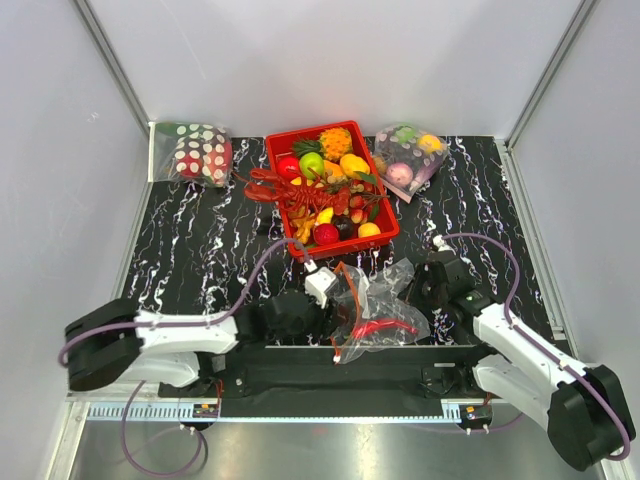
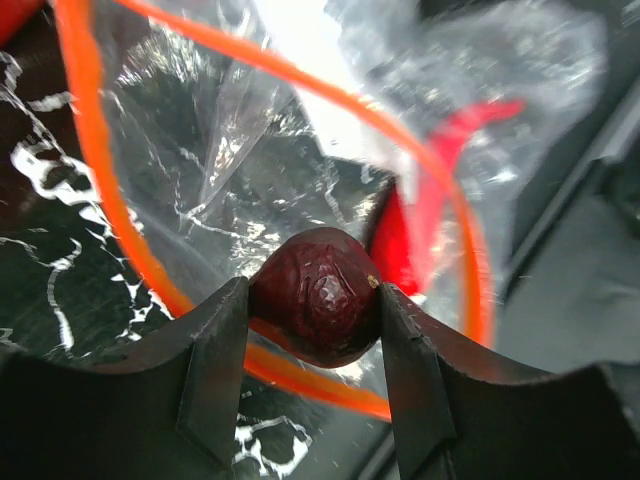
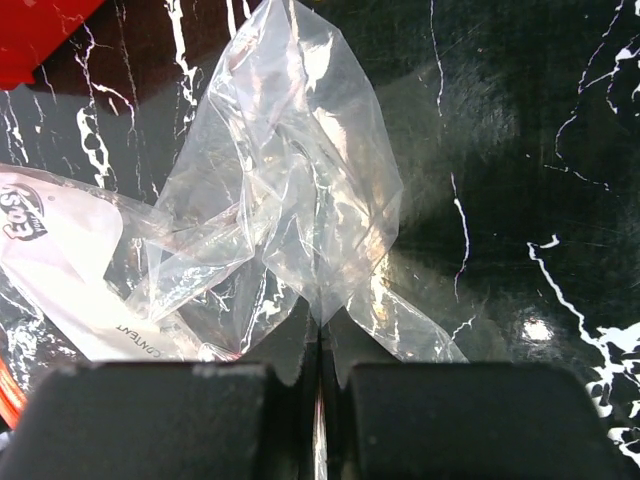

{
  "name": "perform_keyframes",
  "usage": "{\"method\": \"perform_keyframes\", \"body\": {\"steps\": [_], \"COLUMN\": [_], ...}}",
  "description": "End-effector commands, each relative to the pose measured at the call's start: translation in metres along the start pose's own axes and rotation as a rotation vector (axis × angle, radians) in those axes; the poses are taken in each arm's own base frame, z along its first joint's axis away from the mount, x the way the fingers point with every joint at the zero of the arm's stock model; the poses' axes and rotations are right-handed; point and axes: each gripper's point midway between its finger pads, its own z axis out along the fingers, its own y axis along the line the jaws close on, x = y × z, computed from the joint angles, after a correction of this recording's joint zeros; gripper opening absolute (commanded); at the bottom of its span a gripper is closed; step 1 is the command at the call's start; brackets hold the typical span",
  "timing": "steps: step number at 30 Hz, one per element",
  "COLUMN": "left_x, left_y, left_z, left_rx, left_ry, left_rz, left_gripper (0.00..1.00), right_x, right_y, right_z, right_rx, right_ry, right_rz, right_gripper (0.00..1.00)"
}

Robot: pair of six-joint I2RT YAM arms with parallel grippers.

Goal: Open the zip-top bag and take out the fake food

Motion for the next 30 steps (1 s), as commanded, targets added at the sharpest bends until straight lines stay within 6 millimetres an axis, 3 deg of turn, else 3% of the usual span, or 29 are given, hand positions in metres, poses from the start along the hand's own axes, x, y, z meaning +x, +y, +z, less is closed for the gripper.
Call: {"method": "perform_keyframes", "body": {"steps": [1, 6, 11, 17, 20, 23, 24, 26, 27, 28, 30], "left_x": [-0.025, -0.052, -0.073, -0.136, -0.165, -0.176, -0.195, -0.200, -0.217, -0.223, -0.213], "left_y": [-0.012, -0.017, -0.008, 0.009, 0.024, 0.046, 0.051, 0.069, 0.068, 0.072, 0.091], "left_z": [-0.021, -0.050, -0.076, -0.101, -0.097, -0.071, -0.070, -0.048, -0.043, -0.036, -0.007], "left_rx": [0.054, 0.079, 0.010, -0.079, -0.112, -0.145, -0.140, -0.170, -0.155, -0.164, -0.218], "left_ry": [-0.062, -0.133, -0.147, -0.281, -0.304, -0.270, -0.307, -0.277, -0.300, -0.293, -0.214], "left_rz": [-0.008, -0.048, -0.058, -0.038, -0.038, -0.050, -0.055, -0.060, -0.055, -0.045, -0.045], "left_gripper": [0.38, 0.36, 0.35, 0.35, 0.35, 0.35, 0.35, 0.35, 0.35, 0.35, 0.34], "right_x": [-0.013, -0.014, -0.016, -0.015, -0.014, -0.014, -0.015, -0.015, -0.015, -0.015, -0.015], "right_y": [0.002, 0.004, 0.006, 0.008, 0.009, 0.010, 0.011, 0.012, 0.012, 0.014, 0.014], "right_z": [-0.003, -0.003, -0.004, -0.005, -0.005, -0.006, -0.006, -0.006, -0.006, -0.006, -0.007], "right_rx": [0.015, 0.005, -0.003, -0.017, -0.025, -0.031, -0.036, -0.038, -0.042, -0.048, -0.048], "right_ry": [-0.049, -0.052, -0.056, -0.056, -0.055, -0.051, -0.055, -0.055, -0.054, -0.055, -0.055], "right_rz": [-0.023, -0.026, -0.029, -0.031, -0.029, -0.033, -0.033, -0.034, -0.035, -0.034, -0.035], "right_gripper": [0.00, 0.00, 0.00, 0.00, 0.00, 0.00, 0.00, 0.00, 0.00, 0.00, 0.00]}}
